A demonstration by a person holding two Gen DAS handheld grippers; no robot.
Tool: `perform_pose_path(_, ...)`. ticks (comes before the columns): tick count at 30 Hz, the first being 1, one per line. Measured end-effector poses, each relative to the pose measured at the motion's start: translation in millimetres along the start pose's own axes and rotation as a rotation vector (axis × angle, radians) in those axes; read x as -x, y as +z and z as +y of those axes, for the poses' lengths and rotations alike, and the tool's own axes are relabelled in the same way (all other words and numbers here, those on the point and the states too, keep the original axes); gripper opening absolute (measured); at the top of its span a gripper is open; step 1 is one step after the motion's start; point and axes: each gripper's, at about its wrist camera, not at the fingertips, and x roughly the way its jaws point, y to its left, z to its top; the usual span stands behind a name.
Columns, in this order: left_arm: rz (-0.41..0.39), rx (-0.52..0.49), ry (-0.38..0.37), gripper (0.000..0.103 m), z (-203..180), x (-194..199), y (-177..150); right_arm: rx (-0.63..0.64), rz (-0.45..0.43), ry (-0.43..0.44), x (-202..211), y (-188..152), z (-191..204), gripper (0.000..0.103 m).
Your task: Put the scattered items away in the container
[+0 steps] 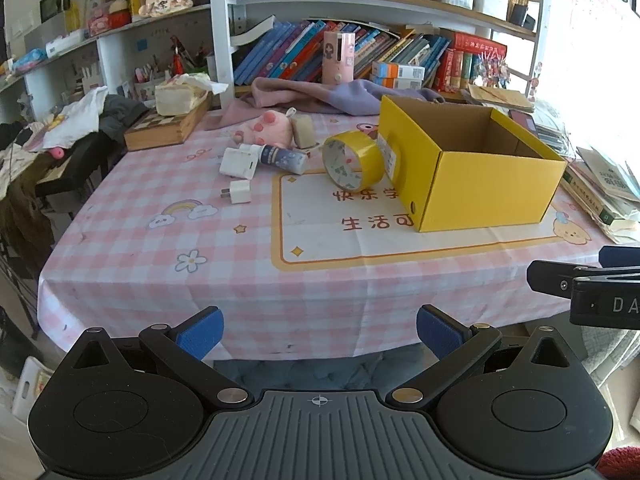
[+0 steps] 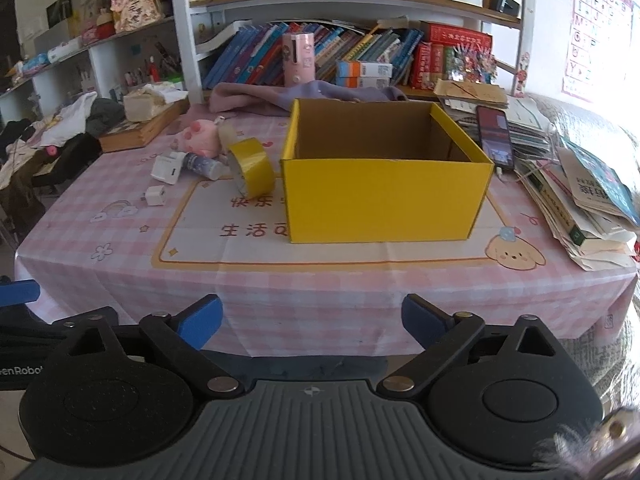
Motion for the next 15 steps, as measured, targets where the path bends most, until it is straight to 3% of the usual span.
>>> perform_pose_path(15,0.011,0.026,-0.018,0.103,16.9,-8.2,2.0,0.055,0.017,0.032,-16.8,5.7,18.6,0.091)
